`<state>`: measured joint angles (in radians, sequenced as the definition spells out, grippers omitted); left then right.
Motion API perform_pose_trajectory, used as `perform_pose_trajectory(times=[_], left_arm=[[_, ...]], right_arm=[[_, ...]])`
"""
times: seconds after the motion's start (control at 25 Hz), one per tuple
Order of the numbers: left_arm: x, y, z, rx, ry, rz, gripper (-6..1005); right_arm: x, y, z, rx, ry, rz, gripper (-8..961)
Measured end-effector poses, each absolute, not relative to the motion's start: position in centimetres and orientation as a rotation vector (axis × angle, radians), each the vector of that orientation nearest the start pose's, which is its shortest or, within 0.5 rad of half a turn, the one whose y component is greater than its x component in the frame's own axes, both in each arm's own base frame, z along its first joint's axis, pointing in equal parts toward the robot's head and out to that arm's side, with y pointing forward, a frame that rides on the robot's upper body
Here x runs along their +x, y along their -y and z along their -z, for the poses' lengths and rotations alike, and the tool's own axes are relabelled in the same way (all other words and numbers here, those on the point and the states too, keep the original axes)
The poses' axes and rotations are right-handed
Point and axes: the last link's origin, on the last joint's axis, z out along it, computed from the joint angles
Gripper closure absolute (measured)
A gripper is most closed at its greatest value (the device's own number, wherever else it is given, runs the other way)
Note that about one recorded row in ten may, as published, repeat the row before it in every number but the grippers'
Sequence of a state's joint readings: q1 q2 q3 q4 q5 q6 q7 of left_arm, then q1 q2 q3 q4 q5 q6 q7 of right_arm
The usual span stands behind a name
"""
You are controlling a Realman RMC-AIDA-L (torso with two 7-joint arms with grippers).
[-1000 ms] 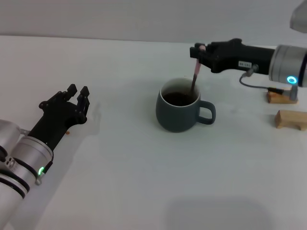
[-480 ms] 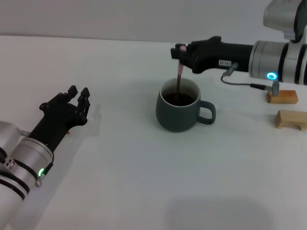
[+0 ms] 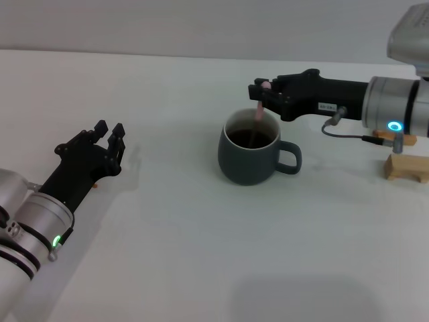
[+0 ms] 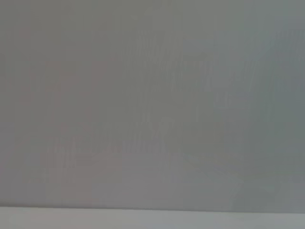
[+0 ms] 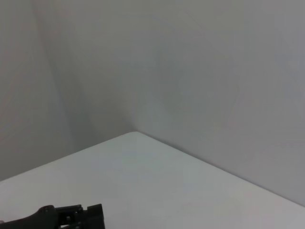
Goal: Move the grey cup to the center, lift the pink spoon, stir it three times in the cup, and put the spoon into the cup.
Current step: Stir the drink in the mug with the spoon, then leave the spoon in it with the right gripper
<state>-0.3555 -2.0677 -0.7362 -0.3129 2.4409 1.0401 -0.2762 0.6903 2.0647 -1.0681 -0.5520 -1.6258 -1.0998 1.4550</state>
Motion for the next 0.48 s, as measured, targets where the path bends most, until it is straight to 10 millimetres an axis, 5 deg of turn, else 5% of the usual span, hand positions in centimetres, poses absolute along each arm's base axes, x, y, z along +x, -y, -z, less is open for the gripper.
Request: perform_pose_trajectory(times=[0.48], left_arm=[[-31.03, -30.99, 6.61, -1.848, 0.701, 0.745, 699]], right_arm=[[21.40, -40.37, 2.63, -2.503, -0.687, -0.668, 753]])
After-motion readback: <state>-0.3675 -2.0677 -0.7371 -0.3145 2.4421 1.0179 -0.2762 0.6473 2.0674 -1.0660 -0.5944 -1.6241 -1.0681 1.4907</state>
